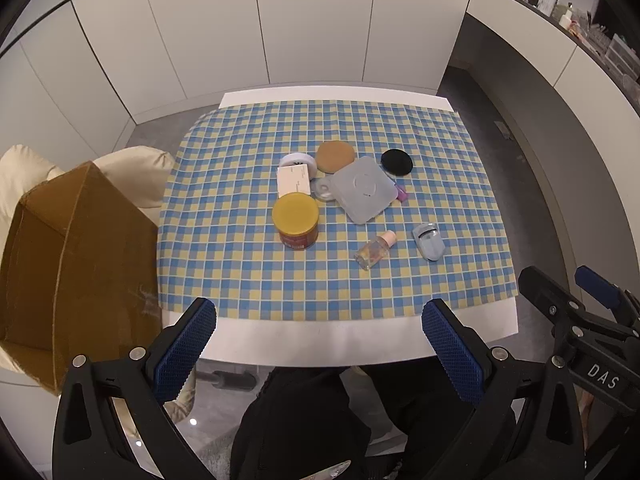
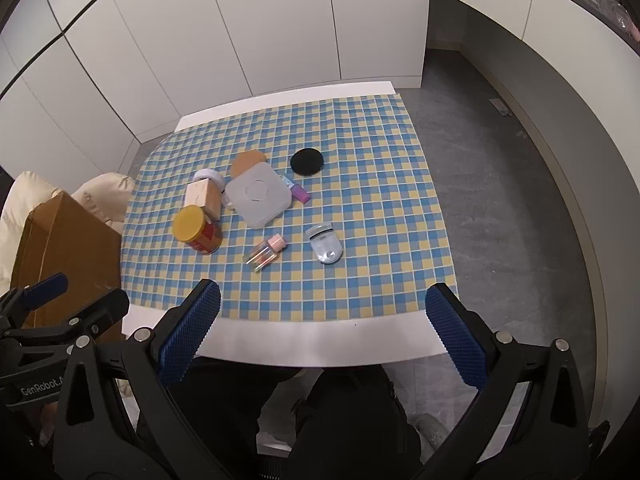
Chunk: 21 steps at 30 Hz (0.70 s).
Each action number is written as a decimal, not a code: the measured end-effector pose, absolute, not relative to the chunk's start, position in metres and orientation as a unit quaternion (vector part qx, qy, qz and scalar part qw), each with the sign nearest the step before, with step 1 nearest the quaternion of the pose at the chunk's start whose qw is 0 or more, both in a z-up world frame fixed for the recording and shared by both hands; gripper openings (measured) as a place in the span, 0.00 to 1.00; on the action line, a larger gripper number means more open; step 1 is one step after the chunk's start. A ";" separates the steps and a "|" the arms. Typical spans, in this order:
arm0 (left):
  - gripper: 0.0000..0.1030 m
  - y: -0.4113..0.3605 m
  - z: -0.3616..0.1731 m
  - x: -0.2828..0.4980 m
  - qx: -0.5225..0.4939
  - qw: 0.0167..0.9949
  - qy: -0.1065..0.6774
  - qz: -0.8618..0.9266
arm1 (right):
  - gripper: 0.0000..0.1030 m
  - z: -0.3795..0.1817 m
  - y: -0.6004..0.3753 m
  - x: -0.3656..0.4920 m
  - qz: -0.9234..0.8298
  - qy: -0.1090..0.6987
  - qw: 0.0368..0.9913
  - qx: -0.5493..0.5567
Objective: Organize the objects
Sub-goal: 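Move the left tool toward the clear pink-capped bottle on the cloth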
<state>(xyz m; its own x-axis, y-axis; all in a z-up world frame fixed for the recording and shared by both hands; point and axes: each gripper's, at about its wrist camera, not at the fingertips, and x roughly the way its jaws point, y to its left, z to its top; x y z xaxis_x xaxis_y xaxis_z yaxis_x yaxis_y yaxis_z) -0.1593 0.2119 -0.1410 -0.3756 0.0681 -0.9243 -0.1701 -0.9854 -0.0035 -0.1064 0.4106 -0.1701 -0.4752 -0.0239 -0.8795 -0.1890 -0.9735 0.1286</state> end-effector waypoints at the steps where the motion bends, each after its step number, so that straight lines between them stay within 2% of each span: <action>1: 0.99 0.213 -0.144 -0.162 -0.555 0.072 0.046 0.828 | 1.00 -0.173 0.412 -0.109 0.851 0.104 0.050 -0.512; 21: 0.99 0.217 -0.223 -0.212 -0.580 0.072 0.051 0.810 | 1.00 -0.250 0.418 -0.161 0.835 0.062 0.064 -0.543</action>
